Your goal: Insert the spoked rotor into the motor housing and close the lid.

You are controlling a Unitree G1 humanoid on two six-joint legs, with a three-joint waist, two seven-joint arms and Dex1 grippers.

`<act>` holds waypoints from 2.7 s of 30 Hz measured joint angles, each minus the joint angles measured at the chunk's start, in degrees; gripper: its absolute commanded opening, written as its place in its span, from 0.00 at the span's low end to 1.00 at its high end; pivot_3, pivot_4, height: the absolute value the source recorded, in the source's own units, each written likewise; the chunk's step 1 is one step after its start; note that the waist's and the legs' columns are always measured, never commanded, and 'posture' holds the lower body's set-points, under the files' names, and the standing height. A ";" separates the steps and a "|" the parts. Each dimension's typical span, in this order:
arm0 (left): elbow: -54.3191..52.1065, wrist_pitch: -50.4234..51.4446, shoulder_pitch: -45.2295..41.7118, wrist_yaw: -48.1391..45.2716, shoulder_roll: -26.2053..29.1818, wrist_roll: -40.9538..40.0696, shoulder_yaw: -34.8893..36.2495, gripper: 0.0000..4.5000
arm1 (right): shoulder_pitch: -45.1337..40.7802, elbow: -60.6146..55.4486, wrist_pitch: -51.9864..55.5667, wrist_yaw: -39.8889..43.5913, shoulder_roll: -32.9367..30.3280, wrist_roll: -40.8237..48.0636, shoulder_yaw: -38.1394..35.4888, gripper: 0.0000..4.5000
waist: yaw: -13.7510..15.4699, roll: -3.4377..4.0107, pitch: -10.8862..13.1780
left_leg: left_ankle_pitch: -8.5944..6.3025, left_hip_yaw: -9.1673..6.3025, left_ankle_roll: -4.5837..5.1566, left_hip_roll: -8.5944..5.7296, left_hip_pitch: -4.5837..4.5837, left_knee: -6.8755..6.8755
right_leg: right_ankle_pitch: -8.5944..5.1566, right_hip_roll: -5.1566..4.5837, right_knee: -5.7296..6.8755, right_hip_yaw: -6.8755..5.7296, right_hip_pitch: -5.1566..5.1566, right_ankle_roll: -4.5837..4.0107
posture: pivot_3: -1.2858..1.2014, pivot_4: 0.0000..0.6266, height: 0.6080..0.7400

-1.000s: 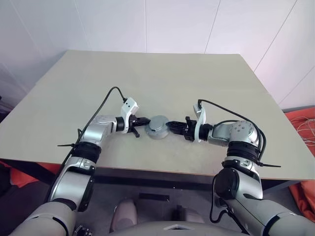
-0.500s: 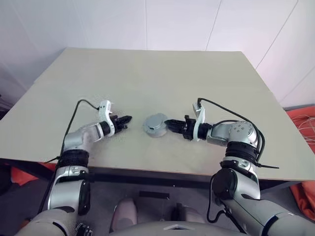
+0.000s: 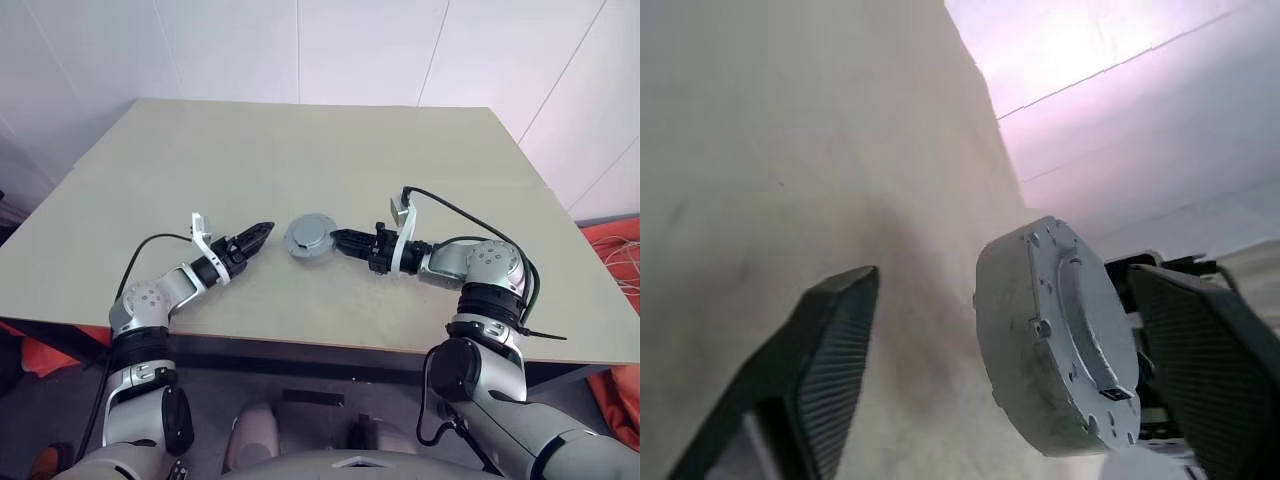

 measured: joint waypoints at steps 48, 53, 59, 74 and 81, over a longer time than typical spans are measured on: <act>-3.44 8.62 0.55 5.84 -4.69 -18.40 0.26 0.48 | -0.53 -4.04 -0.77 -3.68 -0.71 14.87 7.55 0.24 | -0.03 -0.01 0.00 | 0.00 -0.07 0.01 -0.02 -0.02 0.19 | 0.07 0.00 0.00 -0.02 0.17 0.12 | 0.52 0.00 1.00; -4.10 8.60 1.11 5.99 -4.65 -18.90 0.11 0.48 | -0.28 -4.24 -0.80 -3.49 -0.61 15.27 8.11 0.24 | -0.04 -0.01 0.00 | 0.00 -0.08 0.00 -0.02 -0.02 0.21 | 0.07 0.00 0.01 -0.02 0.18 0.12 | 0.52 0.00 1.00; -4.38 8.45 1.22 6.18 -4.43 -19.23 -0.08 0.48 | 0.07 -3.81 -0.78 -5.49 0.73 16.87 6.62 0.24 | -0.04 -0.01 0.00 | 0.00 -0.09 0.00 -0.02 0.00 0.25 | 0.08 0.00 0.04 -0.02 0.21 0.14 | 0.52 0.00 1.00; -4.73 6.93 1.67 7.30 -3.84 -19.94 -0.83 0.48 | -1.08 -2.46 -0.40 -10.36 4.77 18.27 2.65 0.70 | -0.09 -0.01 0.00 | 0.00 -0.12 0.00 -0.02 0.01 0.35 | 0.09 0.00 0.10 -0.02 0.24 0.16 | 0.52 0.00 1.00; -4.73 6.06 2.07 7.51 -3.55 -19.97 -1.08 0.48 | -1.12 -2.59 -0.31 -11.68 5.13 20.07 2.73 1.00 | -0.09 -0.01 0.00 | 0.00 -0.14 0.00 -0.02 0.01 0.38 | 0.10 0.00 0.10 -0.02 0.28 0.19 | 0.52 0.00 1.00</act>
